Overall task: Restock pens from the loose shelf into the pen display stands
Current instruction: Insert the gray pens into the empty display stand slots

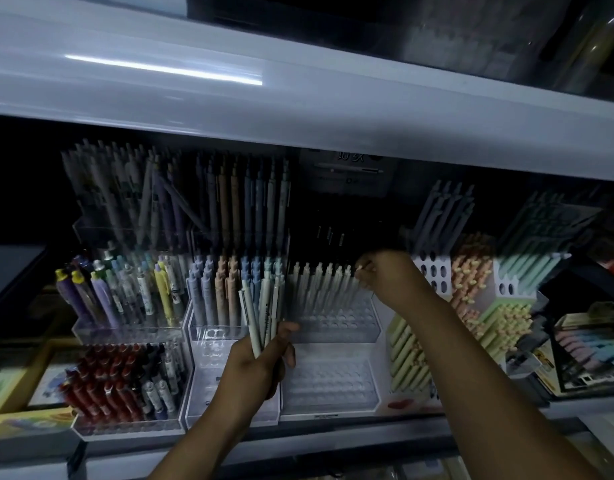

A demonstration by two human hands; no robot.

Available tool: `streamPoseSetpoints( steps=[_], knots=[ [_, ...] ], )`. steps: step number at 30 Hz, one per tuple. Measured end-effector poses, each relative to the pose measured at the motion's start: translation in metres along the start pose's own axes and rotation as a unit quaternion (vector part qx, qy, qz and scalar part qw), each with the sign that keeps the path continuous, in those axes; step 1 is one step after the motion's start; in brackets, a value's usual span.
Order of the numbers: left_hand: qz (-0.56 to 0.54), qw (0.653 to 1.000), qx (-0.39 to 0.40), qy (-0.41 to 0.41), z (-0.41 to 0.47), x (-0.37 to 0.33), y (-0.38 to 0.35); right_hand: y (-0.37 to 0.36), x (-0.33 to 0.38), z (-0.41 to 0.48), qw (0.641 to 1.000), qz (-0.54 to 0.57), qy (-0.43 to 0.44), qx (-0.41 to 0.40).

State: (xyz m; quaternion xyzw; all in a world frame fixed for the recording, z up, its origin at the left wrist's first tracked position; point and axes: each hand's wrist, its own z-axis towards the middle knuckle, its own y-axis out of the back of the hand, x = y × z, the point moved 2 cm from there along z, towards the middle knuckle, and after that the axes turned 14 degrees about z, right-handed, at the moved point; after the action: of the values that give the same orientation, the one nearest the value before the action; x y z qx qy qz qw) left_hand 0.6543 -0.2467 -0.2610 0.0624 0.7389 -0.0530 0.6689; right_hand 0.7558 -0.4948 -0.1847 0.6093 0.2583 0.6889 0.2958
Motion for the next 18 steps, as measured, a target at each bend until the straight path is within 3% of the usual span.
streamPoseSetpoints(
  steps=[18],
  knots=[
    [0.012, 1.0, 0.004, 0.004, -0.004, -0.0092, -0.0037, -0.0066, 0.005, 0.0017, 0.996, -0.039, -0.07, -0.028]
  ],
)
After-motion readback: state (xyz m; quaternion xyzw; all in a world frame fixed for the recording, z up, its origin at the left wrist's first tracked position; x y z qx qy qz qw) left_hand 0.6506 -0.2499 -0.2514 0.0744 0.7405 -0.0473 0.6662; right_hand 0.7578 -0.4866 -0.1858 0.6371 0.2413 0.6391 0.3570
